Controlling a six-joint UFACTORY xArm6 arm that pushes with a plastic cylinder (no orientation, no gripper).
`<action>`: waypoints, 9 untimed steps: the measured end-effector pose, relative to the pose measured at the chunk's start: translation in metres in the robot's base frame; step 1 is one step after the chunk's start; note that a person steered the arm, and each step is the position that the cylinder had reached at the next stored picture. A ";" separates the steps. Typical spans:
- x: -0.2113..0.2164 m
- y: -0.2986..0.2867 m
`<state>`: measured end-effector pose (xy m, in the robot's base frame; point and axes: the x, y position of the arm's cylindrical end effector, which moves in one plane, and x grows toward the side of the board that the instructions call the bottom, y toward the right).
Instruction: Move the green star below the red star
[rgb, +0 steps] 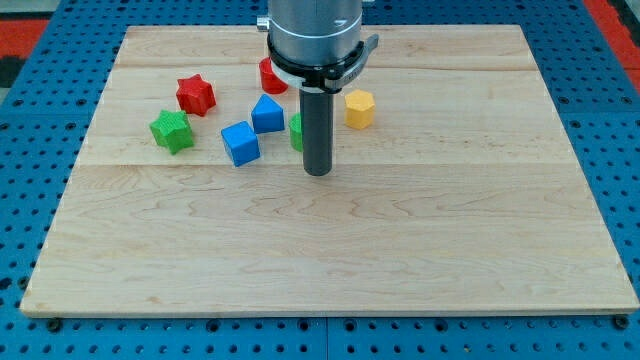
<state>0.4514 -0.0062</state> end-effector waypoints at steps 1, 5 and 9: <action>-0.002 -0.009; 0.047 -0.165; -0.026 -0.296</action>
<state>0.4257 -0.3021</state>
